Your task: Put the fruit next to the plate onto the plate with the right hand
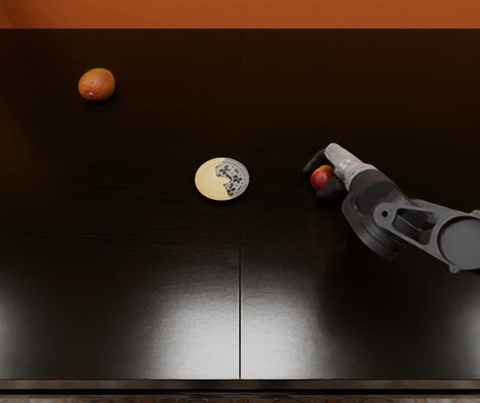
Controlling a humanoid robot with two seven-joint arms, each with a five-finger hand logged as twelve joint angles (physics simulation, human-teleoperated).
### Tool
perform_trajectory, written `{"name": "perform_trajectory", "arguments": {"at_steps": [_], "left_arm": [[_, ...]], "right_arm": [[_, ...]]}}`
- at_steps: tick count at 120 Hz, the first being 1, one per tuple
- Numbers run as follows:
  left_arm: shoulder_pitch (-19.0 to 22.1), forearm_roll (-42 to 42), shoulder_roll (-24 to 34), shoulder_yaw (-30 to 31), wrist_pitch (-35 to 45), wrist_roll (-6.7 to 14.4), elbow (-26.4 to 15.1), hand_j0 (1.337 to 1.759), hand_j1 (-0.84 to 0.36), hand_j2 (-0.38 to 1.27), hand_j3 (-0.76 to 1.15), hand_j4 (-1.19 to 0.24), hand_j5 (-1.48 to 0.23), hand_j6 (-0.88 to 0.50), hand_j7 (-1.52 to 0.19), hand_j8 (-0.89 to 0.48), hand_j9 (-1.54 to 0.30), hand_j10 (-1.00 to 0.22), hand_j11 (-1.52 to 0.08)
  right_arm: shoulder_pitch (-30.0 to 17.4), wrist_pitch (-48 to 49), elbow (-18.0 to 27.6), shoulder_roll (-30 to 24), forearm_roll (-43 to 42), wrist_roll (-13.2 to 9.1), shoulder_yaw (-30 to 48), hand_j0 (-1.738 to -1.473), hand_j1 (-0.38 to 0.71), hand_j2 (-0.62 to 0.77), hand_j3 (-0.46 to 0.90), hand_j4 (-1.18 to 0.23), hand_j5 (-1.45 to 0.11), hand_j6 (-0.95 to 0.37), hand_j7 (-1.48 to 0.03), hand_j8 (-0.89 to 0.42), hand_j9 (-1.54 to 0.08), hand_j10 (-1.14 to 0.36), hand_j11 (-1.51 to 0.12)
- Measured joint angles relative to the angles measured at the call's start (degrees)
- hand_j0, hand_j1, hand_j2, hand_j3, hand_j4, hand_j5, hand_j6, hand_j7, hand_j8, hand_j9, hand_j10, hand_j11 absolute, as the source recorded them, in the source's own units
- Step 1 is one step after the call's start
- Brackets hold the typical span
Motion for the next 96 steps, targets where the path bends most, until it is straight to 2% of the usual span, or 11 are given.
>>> {"name": "perform_trajectory", "arguments": {"at_steps": [2, 6, 27, 51, 96], "left_arm": [[0.0, 0.01, 0.0, 0.0, 0.0, 0.0, 0.0, 1.658, 0.34, 0.0, 0.0, -0.01, -0.01, -0.01, -0.01, -0.01, -0.01, -0.01, -0.01], [0.0, 0.02, 0.0, 0.0, 0.0, 0.0, 0.0, 1.658, 0.34, 0.0, 0.0, -0.01, -0.01, -0.01, -0.01, -0.01, -0.01, -0.01, -0.01], [0.0, 0.02, 0.0, 0.01, 0.0, 0.0, -0.01, 1.658, 0.34, 0.0, 0.0, -0.01, -0.01, -0.01, -0.01, -0.01, -0.01, -0.01, -0.01], [0.0, 0.0, 0.0, 0.01, 0.0, 0.0, -0.01, 1.658, 0.34, 0.0, 0.0, -0.01, -0.01, -0.01, -0.01, -0.01, -0.01, -0.01, -0.01], [0.0, 0.0, 0.0, 0.01, 0.0, 0.0, -0.01, 1.658, 0.34, 0.0, 0.0, -0.01, -0.01, -0.01, -0.01, -0.01, -0.01, -0.01, -0.01]], "right_arm": [[0.01, 0.0, 0.01, -0.01, 0.23, 0.04, 0.15, -1.648, 0.3, -0.02, 0.0, -0.65, -0.64, -0.4, -0.74, -0.36, -0.67, -0.51, -0.6], [0.03, 0.03, 0.06, 0.0, 0.62, 0.04, 0.74, -1.649, 0.29, 0.03, 0.0, -0.65, -0.66, -0.42, -0.74, -0.37, -0.69, -0.51, -0.63], [0.51, 0.16, 1.76, 0.57, 1.49, 0.05, 5.33, -1.653, 0.26, 0.08, 0.0, -0.61, -0.73, -0.5, -0.76, -0.42, -0.74, -0.54, -0.71], [1.58, 0.27, 4.81, 1.99, 1.69, 0.04, 9.12, -1.655, 0.24, 0.08, 0.0, -0.59, -0.76, -0.53, -0.76, -0.43, -0.76, -0.54, -0.76], [3.69, 1.07, 5.31, 11.43, 1.91, 0.02, 9.63, -1.657, 0.24, 0.08, 0.0, -0.58, -0.78, -0.53, -0.76, -0.43, -0.78, -0.54, -0.77]]}}
